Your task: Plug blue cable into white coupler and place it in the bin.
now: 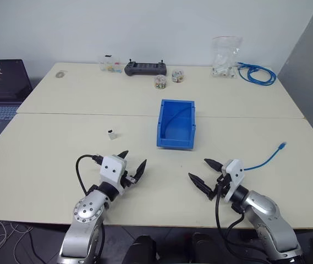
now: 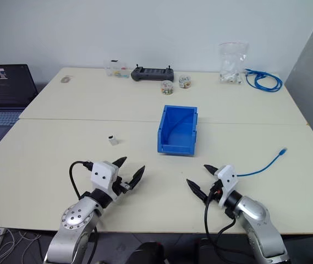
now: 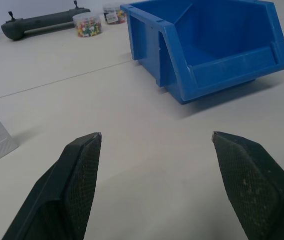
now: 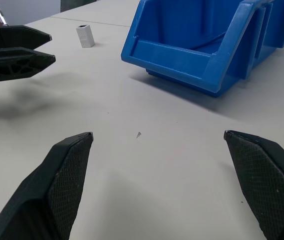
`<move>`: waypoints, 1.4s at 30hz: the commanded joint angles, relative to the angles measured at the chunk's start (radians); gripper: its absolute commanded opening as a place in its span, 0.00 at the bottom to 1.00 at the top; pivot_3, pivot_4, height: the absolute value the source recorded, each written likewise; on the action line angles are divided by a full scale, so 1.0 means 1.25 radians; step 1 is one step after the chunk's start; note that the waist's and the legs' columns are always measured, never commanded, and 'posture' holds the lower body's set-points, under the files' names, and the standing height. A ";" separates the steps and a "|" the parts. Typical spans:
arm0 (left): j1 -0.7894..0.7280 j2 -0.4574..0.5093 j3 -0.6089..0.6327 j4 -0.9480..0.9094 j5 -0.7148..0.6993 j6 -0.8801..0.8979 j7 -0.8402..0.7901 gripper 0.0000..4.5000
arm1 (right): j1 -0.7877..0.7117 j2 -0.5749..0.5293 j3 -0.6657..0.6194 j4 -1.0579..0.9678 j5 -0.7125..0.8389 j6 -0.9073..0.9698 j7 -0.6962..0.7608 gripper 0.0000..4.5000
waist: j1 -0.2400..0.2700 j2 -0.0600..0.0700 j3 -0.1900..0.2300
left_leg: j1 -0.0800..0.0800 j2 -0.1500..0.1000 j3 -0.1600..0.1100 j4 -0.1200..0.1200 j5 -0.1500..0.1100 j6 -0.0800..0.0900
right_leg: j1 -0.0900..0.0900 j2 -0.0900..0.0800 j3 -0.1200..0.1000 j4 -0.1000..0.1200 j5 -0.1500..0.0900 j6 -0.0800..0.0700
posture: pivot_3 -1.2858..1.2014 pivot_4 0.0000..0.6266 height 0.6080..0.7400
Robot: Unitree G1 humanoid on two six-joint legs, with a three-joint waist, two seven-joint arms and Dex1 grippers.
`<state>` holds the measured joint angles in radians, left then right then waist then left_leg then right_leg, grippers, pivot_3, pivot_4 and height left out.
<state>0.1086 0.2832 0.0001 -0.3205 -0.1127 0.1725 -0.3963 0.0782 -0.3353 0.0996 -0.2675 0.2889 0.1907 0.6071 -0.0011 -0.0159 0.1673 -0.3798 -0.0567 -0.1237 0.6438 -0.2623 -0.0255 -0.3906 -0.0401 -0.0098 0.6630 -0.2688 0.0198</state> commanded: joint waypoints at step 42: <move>-0.441 0.017 -0.251 0.189 -0.120 -0.017 -0.470 1.00 | -0.226 0.051 -0.410 0.033 -0.051 0.488 -0.578 1.00 | -0.004 0.004 -0.001 | 0.000 -0.001 0.001 0.000 0.000 0.000 | 0.000 0.001 0.001 0.001 0.002 -0.004 | 0.52 0.24 1.00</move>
<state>-0.4415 0.3092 -0.3131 -0.0648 -0.2683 0.1818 -0.9845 -0.1766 -0.2678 -0.3954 -0.2284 0.2228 0.7909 -0.1053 -0.0061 -0.0103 0.1666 -0.3796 -0.0577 -0.1224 0.6436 -0.2621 -0.0256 -0.3903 -0.0394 -0.0087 0.6639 -0.2665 0.0147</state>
